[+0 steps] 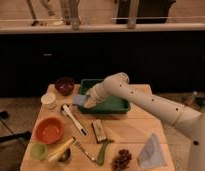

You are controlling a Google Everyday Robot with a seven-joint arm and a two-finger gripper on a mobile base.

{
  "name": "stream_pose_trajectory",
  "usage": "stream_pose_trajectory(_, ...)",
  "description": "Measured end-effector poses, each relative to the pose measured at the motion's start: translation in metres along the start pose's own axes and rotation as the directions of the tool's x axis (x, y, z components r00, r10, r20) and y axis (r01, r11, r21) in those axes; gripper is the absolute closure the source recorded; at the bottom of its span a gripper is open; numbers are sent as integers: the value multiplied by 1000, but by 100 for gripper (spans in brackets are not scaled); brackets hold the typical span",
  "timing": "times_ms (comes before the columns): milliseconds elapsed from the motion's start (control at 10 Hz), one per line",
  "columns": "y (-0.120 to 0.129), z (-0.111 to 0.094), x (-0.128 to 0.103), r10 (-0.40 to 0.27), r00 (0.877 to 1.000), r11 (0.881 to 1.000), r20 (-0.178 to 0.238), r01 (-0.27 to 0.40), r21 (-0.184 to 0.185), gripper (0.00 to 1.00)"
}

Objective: Place sponge in paper cup

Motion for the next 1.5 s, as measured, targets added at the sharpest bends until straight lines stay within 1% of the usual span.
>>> stream_pose_trajectory(100,3,6,-8,0,1000,1000,11,0,-18,100)
stream_pose_trajectory(200,2,4,-5,3,1000,1000,10,-3,-14,100)
stream_pose_trajectory(500,3,5,-7,-2,1000,1000,11,2,-17,100)
stream_pose_trajectory(700,2,4,-5,1,1000,1000,10,-1,-15,100)
stream_pose_trajectory(900,0,7,-10,-19,1000,999,15,20,-26,100)
stream_pose_trajectory(1100,-5,17,-31,-52,998,998,26,53,-38,100)
stream_pose_trajectory(1200,-7,27,-50,-76,996,996,36,78,-45,100)
stream_pose_trajectory(1300,-9,33,-64,-95,995,994,43,97,-50,100)
stream_pose_trajectory(1400,-12,38,-76,-111,993,992,50,114,-52,100)
stream_pose_trajectory(1500,-14,40,-81,-121,991,991,54,124,-54,100)
